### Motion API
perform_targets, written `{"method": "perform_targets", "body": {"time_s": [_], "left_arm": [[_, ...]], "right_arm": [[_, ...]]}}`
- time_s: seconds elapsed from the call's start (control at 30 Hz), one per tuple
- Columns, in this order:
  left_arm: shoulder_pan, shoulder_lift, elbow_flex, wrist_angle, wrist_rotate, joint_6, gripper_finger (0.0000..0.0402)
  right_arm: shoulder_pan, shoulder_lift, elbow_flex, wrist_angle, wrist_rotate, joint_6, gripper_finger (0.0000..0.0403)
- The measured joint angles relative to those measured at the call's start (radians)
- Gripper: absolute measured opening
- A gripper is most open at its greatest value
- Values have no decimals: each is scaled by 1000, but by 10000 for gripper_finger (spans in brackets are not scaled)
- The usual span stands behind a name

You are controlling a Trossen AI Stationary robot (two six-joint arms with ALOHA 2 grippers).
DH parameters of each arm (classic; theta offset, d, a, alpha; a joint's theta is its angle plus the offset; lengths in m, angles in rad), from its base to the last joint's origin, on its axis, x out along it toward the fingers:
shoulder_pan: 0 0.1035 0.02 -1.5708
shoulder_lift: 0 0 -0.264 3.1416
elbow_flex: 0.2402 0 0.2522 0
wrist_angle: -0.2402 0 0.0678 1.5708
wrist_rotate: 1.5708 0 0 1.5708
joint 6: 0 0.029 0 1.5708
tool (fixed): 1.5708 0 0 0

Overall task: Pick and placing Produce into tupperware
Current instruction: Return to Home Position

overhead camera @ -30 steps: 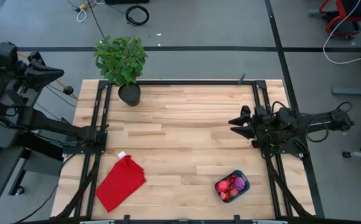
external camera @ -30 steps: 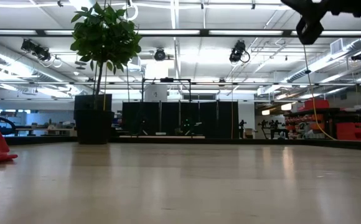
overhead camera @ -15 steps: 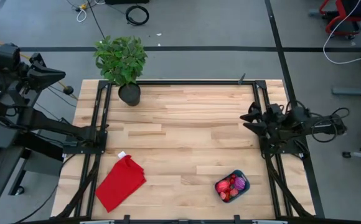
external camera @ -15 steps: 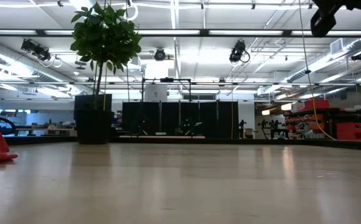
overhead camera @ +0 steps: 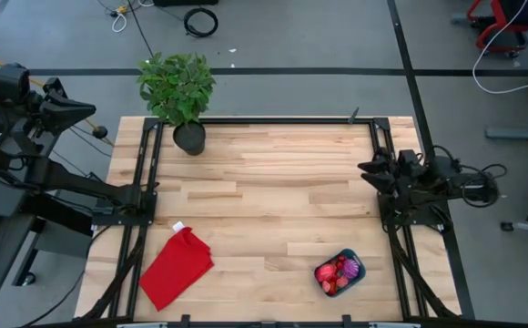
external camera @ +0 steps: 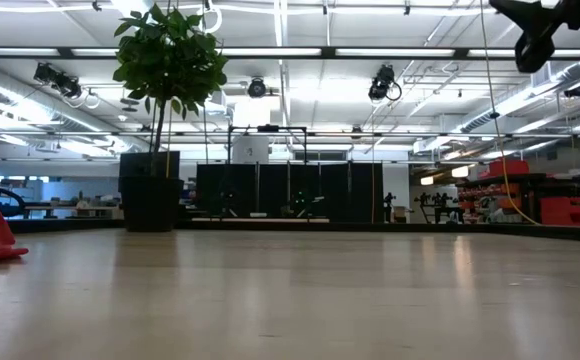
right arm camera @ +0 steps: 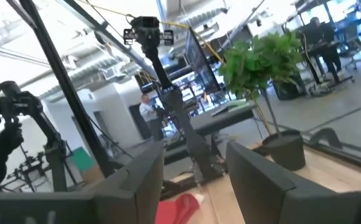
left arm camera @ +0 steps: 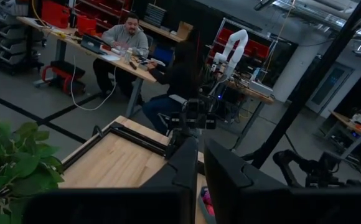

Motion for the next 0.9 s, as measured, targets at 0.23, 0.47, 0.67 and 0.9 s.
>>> {"method": "perform_targets", "body": {"time_s": [0.23, 0.47, 0.67, 0.9], "left_arm": [[0, 0, 0, 0, 0, 1, 43], [0, 0, 0, 0, 0, 7, 35], [0, 1, 0, 0, 0, 34, 30], [0, 2, 0, 0, 0, 31, 41]], "right_arm": [[0, -37, 0, -6, -4, -45, 183], [0, -37, -1, -49, -10, 5, 183], [0, -37, -93, 113, -41, 35, 183], [1, -37, -248, 303, -70, 86, 183]]}}
